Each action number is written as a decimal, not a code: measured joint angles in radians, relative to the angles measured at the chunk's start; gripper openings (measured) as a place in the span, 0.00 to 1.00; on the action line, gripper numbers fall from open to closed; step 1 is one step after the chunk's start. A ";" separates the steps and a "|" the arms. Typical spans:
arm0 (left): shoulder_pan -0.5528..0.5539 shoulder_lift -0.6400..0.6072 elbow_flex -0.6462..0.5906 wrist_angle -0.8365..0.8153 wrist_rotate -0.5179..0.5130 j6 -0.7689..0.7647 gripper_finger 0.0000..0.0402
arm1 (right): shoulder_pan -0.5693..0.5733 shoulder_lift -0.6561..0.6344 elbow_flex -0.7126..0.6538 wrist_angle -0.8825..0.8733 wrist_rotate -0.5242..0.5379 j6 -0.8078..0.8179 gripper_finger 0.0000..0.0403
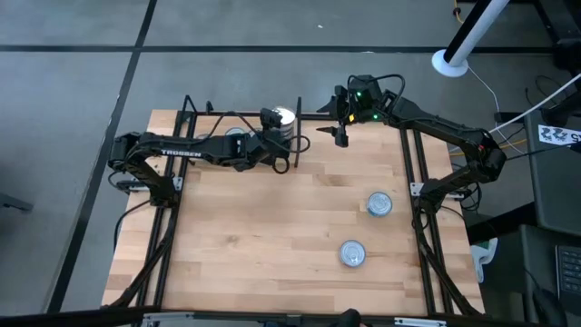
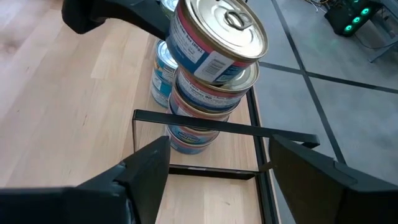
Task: Stack canned seafood by type on shelf
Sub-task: Stack the blue pink tuna can on top of the blue pink tuna can on the shelf, then stack the yellow blue tuna can on top of the yellow blue tuna can on the shelf
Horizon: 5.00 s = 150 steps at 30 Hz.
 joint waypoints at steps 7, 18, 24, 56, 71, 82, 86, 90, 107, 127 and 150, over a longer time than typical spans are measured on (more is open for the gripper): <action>0.036 0.000 0.000 0.000 -0.002 -0.054 0.68 | 0.000 0.000 0.000 0.000 0.000 0.000 0.68; 0.029 -0.001 0.000 -0.047 0.007 -0.084 0.68 | 0.000 0.000 0.000 0.000 0.000 0.010 0.68; 0.026 -0.003 0.000 -0.049 0.008 -0.084 0.68 | 0.019 0.000 0.000 0.049 -0.018 0.087 0.68; 0.026 -0.003 0.000 -0.050 0.011 -0.087 0.68 | 0.177 0.187 0.001 0.516 0.135 0.026 0.68; -0.016 -0.010 0.000 -0.047 0.012 -0.070 0.68 | 0.176 0.210 0.000 0.532 0.215 0.025 0.68; -0.048 -0.010 0.000 -0.043 0.011 -0.065 0.68 | 0.176 0.209 0.000 0.531 0.222 0.024 0.68; -0.084 -0.016 0.000 -0.045 -0.039 -0.065 0.68 | 0.177 0.178 0.000 0.512 0.222 0.025 0.68; -0.134 -0.037 0.000 -0.051 -0.102 -0.099 0.68 | 0.177 0.118 0.000 0.430 0.222 0.024 0.68; -0.283 -0.072 0.000 -0.052 0.015 -0.667 0.68 | 0.221 -0.304 0.000 -0.343 0.211 0.146 0.68; -0.283 -0.071 0.000 -0.055 0.019 -0.812 0.68 | 0.758 -0.364 -0.143 -0.838 0.287 0.765 0.68; -0.283 -0.071 0.000 -0.054 0.020 -0.856 0.68 | 1.080 -0.363 -0.658 -0.567 0.553 1.163 0.68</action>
